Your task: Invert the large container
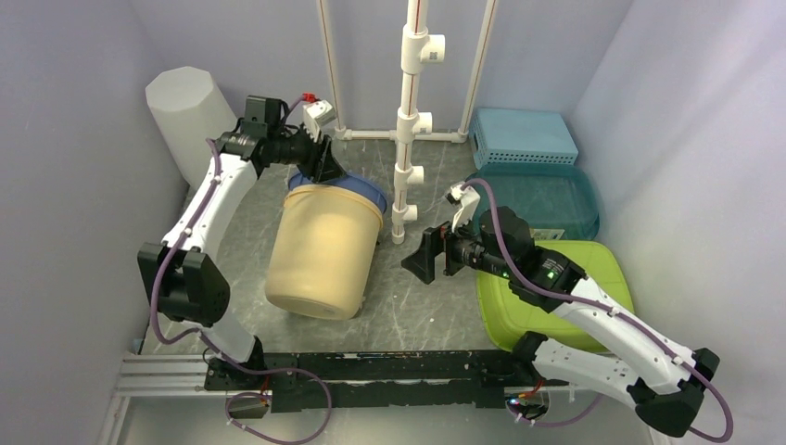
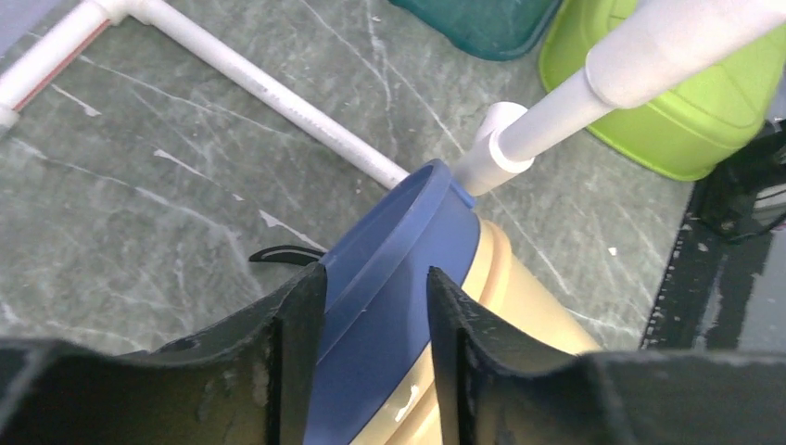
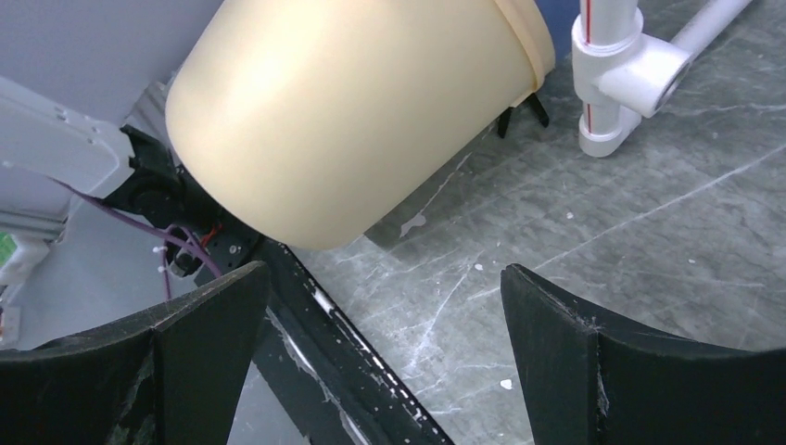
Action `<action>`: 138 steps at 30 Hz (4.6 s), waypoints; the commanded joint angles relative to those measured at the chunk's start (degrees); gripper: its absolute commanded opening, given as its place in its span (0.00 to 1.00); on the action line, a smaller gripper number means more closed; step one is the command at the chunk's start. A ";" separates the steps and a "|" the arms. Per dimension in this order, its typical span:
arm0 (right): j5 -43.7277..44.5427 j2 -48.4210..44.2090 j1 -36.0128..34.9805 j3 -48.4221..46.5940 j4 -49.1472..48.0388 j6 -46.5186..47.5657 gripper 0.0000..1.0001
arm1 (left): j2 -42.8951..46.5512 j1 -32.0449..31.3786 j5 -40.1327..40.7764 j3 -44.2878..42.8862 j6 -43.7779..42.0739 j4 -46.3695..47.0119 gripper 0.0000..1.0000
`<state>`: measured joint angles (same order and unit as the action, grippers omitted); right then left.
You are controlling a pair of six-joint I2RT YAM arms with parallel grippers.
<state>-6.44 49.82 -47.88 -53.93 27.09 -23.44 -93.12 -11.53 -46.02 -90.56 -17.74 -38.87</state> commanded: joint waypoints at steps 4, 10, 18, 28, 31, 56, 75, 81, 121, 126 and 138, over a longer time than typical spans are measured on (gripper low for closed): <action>-2.08 -2.24 0.07 -0.47 -0.73 0.62 1.00 | -14.97 -0.39 -2.63 -14.21 -5.67 -31.93 0.64; -1.64 -2.27 0.11 0.93 -0.31 0.04 1.00 | -26.92 -0.26 -3.85 -32.55 -13.38 -48.22 0.65; 0.16 -0.97 0.11 1.36 1.02 0.51 1.00 | -25.86 -0.25 -6.81 -34.90 -13.84 -50.40 0.24; 0.55 -2.61 0.07 1.97 0.58 -1.43 1.00 | -7.19 -0.16 -3.18 -29.78 -5.07 -43.09 0.03; -0.79 -3.07 0.13 2.44 0.32 -2.50 1.00 | 2.73 -0.16 1.99 -23.36 1.27 -35.32 0.03; 0.97 -6.52 -0.24 11.20 -4.21 -12.91 1.00 | 26.64 -21.56 33.58 9.51 22.08 -9.10 0.03; 6.33 -12.33 -0.20 12.23 0.22 -14.24 1.00 | 22.34 -35.23 58.38 12.71 32.63 7.13 0.03; 7.26 -12.60 -0.27 12.55 0.54 -14.22 1.00 | 26.06 -36.38 57.52 9.59 34.19 -6.01 0.03; 10.49 -13.00 -0.27 11.89 2.72 -15.16 1.00 | 14.67 -32.16 57.82 11.33 20.38 26.30 0.03; 10.50 -13.00 -0.24 10.77 2.86 -15.23 1.00 | 16.37 -32.17 54.78 7.15 21.05 12.54 0.03; 5.99 -8.53 -0.24 1.71 3.56 -17.14 0.99 | 25.53 -38.32 43.87 -5.71 22.19 -19.00 0.03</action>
<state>1.58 39.33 -47.94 -46.35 30.87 -39.13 -71.29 -45.32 2.55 -90.89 4.38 -50.57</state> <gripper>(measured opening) 0.994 0.088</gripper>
